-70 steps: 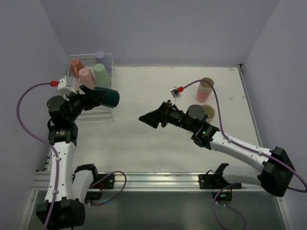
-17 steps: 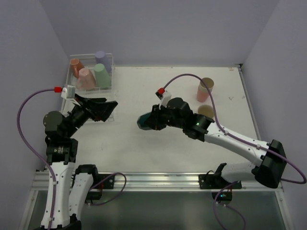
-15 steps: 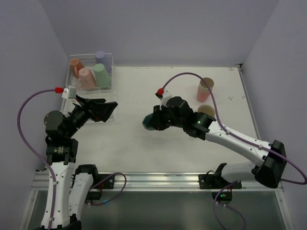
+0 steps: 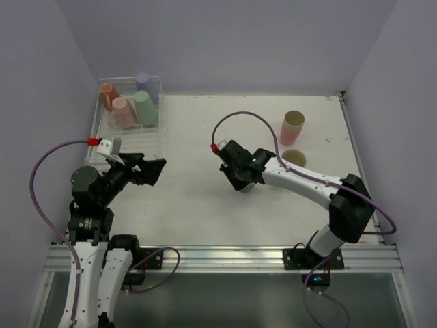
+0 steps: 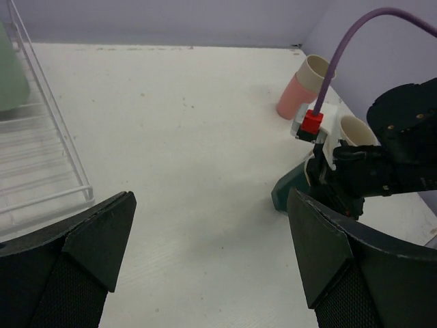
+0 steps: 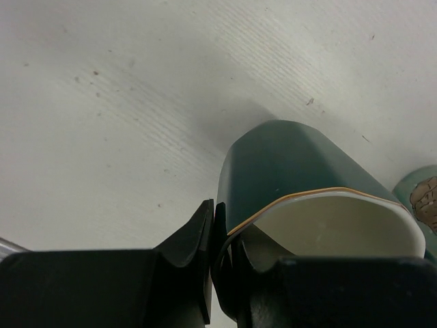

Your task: Unload the cups from the dish rack

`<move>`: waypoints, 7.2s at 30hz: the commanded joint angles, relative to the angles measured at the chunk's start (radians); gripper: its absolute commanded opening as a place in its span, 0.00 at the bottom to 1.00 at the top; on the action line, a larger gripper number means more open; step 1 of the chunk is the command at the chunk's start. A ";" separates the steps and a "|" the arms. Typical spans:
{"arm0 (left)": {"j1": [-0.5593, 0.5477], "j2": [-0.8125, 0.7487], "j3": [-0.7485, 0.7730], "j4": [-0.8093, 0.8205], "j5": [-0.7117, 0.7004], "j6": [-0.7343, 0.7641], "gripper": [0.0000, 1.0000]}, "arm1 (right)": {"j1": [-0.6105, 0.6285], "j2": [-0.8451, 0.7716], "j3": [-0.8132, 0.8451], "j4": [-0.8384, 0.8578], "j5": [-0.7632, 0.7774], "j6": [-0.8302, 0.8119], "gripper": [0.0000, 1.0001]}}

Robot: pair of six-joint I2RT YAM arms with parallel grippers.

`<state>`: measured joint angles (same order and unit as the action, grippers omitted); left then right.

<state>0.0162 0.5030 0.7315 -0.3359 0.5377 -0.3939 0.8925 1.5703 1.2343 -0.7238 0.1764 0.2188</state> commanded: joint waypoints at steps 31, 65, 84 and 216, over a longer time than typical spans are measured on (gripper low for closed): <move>-0.047 0.133 0.084 0.017 -0.238 0.030 1.00 | -0.101 -0.057 0.056 0.138 -0.028 -0.044 0.82; -0.053 1.290 0.804 0.250 -0.734 0.329 0.99 | -0.096 -0.652 -0.466 0.710 -0.391 0.217 0.91; -0.055 1.507 0.947 0.281 -0.702 0.351 0.78 | -0.086 -0.590 -0.432 0.710 -0.423 0.220 0.89; -0.257 0.123 -0.003 0.069 -0.110 0.095 1.00 | -0.366 0.678 1.005 -0.322 0.023 -0.444 0.00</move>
<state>-0.2302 0.6193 0.7223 -0.3035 0.4366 -0.3180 0.5426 2.2509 2.1880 -1.0428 0.2195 -0.1806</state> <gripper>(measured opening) 0.997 0.063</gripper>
